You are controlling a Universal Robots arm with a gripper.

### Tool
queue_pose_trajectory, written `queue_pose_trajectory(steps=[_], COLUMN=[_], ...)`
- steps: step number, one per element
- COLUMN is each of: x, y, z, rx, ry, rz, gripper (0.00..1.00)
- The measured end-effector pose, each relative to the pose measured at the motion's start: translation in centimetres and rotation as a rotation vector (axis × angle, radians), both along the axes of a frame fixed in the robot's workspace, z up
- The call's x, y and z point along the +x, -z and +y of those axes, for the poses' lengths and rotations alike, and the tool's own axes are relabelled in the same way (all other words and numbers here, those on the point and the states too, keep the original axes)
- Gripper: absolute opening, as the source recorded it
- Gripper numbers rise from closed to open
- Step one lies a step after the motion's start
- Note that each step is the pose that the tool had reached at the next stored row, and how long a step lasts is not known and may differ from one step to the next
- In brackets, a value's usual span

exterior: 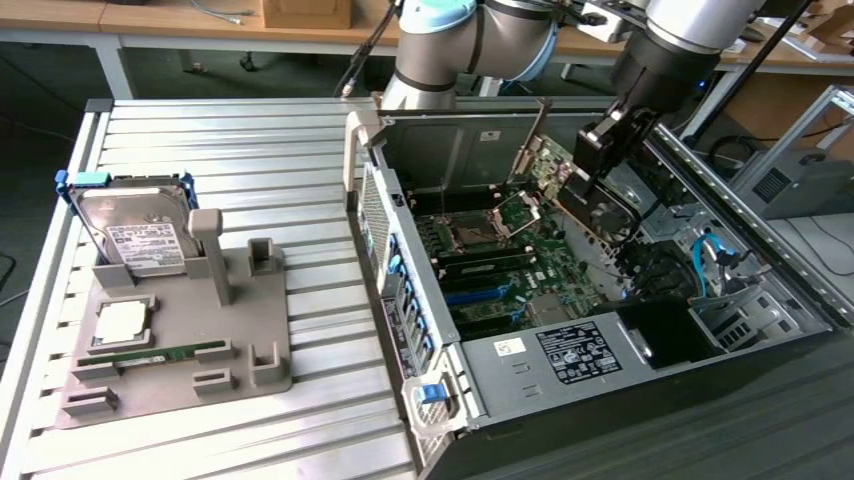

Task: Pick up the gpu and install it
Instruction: 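Insert the gpu into the slot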

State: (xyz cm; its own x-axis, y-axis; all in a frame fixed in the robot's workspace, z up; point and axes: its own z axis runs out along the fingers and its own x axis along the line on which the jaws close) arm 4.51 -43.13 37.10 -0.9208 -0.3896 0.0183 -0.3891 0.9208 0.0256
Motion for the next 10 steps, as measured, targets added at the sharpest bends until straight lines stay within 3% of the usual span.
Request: queue_pose_trajectory(steps=[10], x=[0.00], y=[0.02], z=[0.00], rx=[-0.0001], ry=[-0.120], rz=[0.0000], gripper=[0.27])
